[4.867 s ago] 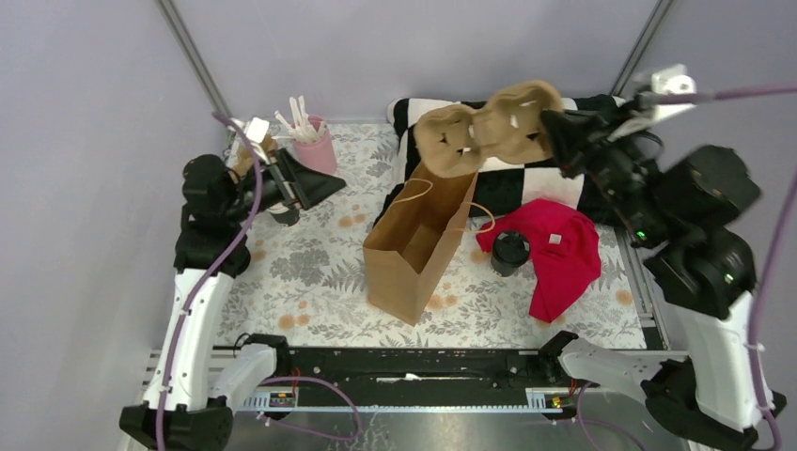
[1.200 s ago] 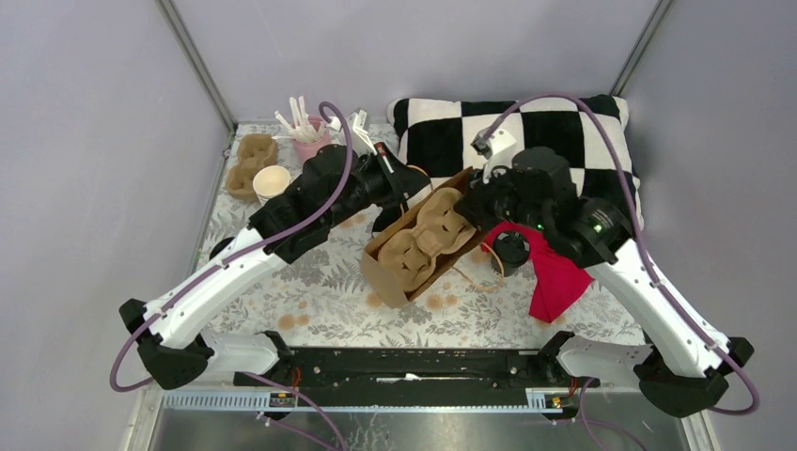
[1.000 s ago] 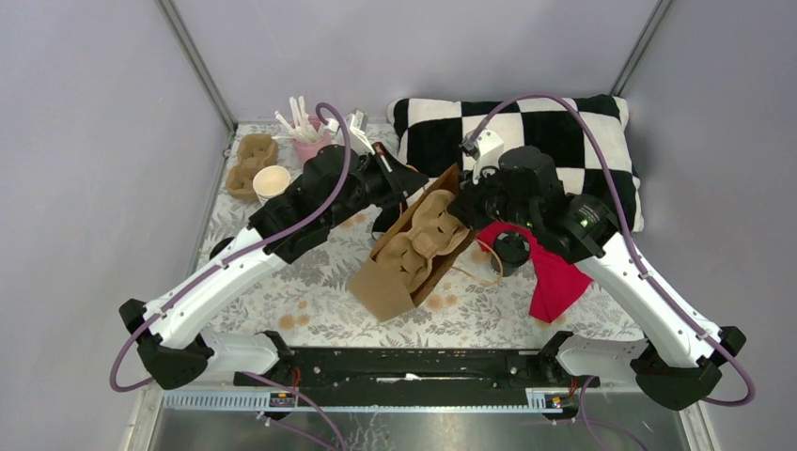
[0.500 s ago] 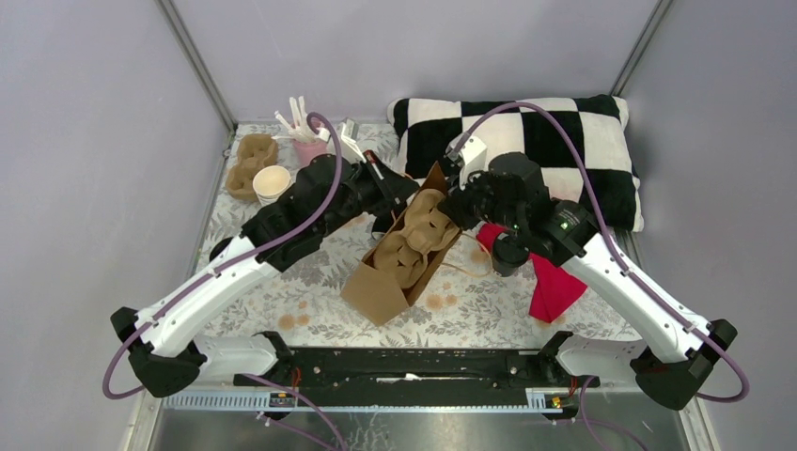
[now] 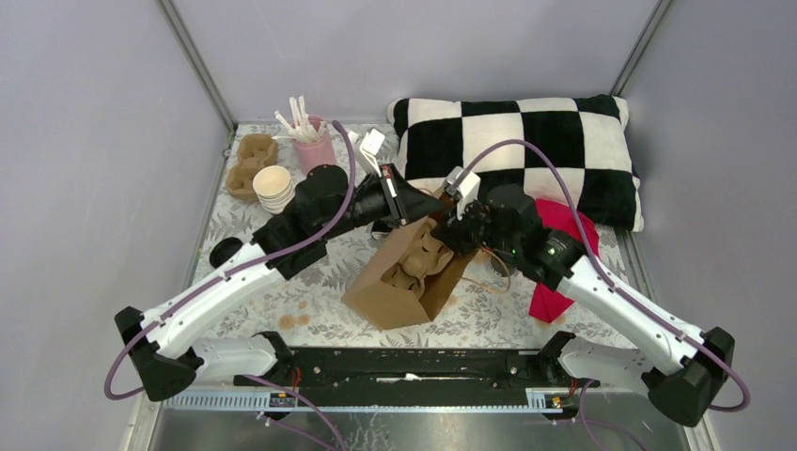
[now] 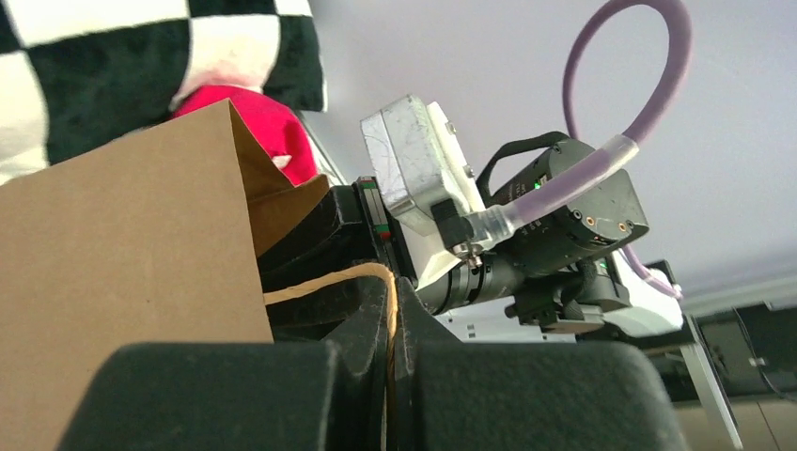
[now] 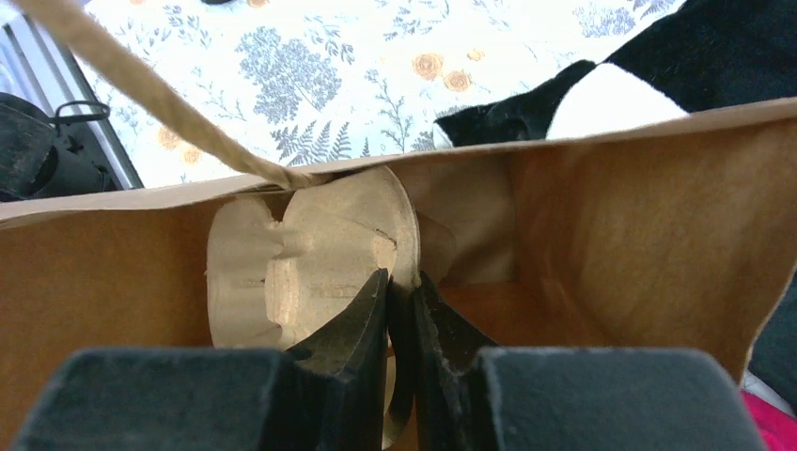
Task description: Pack the takeout coffee
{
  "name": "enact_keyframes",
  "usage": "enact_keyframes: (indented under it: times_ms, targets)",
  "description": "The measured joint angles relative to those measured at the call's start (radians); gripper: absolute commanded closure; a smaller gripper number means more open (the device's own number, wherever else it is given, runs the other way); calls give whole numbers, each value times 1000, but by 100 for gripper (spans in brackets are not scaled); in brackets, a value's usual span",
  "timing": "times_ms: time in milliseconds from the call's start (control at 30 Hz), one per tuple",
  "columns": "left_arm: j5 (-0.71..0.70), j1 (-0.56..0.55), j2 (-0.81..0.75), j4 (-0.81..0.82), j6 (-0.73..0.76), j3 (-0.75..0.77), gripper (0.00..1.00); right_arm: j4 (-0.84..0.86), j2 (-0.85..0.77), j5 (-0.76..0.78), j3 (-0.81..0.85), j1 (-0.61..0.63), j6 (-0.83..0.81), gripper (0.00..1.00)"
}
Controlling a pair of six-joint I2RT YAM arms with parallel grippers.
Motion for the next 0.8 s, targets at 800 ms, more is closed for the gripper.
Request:
enact_keyframes:
  times_ms: [800]
  targets:
    - [199,0,-63,285,12,-164,100,202,-145,9,-220,0,-73,100]
